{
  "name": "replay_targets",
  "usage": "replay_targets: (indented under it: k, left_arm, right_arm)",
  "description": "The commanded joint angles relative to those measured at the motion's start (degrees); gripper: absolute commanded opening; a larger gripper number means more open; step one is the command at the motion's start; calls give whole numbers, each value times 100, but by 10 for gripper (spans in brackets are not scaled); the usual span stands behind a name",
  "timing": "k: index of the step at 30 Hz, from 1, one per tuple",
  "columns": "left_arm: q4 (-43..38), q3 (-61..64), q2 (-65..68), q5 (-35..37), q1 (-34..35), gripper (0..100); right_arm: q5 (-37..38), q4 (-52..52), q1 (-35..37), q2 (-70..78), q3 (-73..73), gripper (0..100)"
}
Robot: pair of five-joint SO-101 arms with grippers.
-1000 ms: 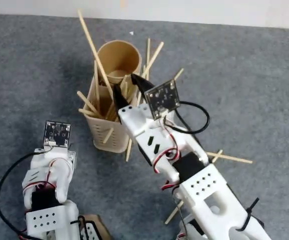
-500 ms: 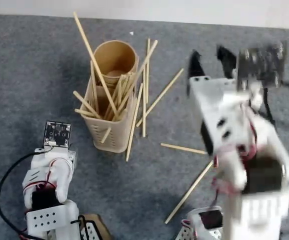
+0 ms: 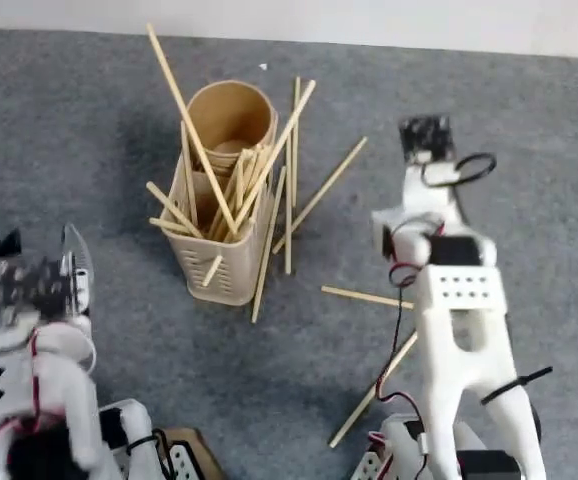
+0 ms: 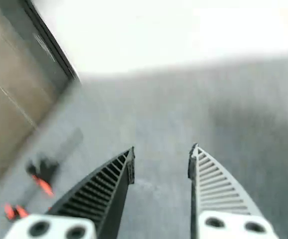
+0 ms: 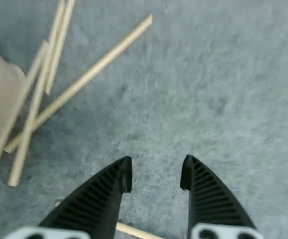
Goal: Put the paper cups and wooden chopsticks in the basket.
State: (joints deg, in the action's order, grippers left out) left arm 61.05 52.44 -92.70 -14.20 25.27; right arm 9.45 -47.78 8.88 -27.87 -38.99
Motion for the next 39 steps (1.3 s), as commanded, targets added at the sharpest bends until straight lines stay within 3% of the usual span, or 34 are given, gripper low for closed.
replay_targets:
  k: [1,5,11,16,22,28,39]
  left_arm:
    - [26,-1024,251,88,-479,204]
    - [141,-2105,1411,431,-796,207]
    - [1196,-4778,4224,1187,-1596,207]
    - [2224,-7275,6440,1609,-2404,207]
    - [2769,-9314,8347,2268,-2695,207]
    - [2778,-9982,9156,2884,-2668,207]
    - [2822,-9982,10132,2884,-2273,207]
  right_arm:
    - [62,1490,136,66,-1209,173]
    - [62,2747,470,4,-2229,173]
    - [105,4031,541,4,-3099,173]
    - [105,4356,549,4,-3284,173]
    - [105,4356,532,4,-3284,173]
    - [105,4356,541,4,-3284,173]
    - [105,4356,567,4,-3284,173]
